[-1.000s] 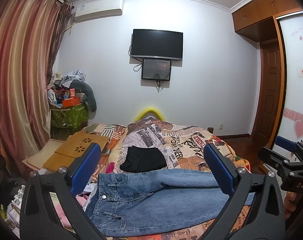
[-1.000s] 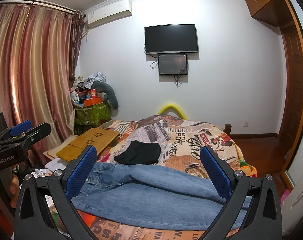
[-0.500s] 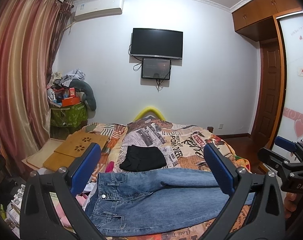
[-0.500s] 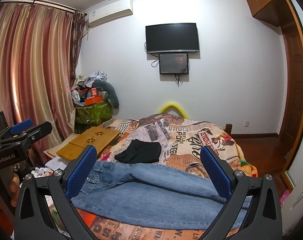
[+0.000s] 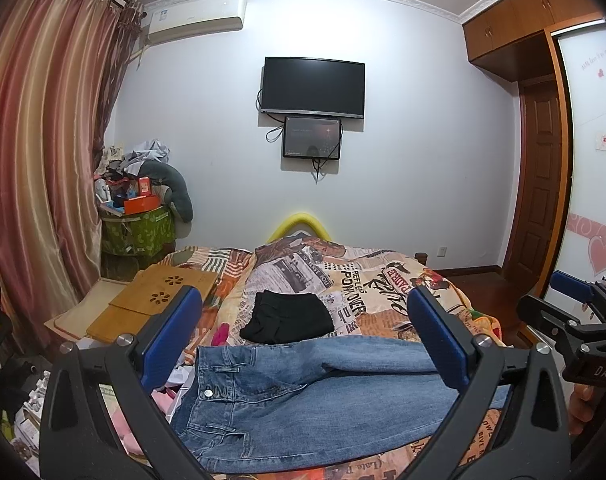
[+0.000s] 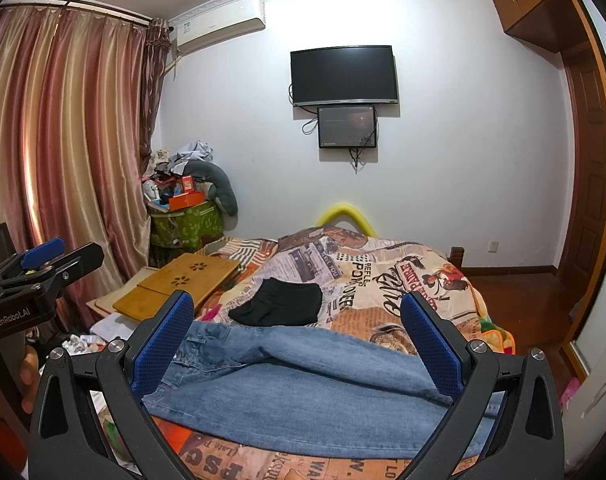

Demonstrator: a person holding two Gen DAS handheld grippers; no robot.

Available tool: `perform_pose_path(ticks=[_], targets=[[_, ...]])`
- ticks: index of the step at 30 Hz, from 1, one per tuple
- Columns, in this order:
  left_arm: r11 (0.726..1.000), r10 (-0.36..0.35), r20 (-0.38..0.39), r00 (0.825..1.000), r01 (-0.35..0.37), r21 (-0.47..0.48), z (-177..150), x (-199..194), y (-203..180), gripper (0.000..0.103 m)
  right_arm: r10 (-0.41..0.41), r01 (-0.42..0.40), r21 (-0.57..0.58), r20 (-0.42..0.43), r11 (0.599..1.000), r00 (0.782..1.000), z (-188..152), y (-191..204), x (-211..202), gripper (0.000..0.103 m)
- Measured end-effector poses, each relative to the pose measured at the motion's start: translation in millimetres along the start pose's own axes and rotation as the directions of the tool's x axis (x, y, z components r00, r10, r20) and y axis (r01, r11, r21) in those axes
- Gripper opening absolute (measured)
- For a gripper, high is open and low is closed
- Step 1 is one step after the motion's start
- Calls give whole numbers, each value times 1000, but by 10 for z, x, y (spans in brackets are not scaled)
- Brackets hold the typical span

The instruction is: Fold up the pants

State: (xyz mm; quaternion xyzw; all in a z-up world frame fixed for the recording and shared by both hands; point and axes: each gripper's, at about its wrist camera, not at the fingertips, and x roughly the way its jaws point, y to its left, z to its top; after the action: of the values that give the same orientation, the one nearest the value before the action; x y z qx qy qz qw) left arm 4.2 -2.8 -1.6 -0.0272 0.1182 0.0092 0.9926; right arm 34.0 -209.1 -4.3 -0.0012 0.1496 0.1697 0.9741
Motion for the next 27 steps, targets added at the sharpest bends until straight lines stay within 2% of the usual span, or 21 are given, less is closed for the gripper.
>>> perform_pose_path(ticks=[27], targets=[[1000, 4, 2, 1000, -4, 11, -34, 25, 0, 103, -3, 3, -1, -6, 1000, 1000, -6, -1, 9, 103]])
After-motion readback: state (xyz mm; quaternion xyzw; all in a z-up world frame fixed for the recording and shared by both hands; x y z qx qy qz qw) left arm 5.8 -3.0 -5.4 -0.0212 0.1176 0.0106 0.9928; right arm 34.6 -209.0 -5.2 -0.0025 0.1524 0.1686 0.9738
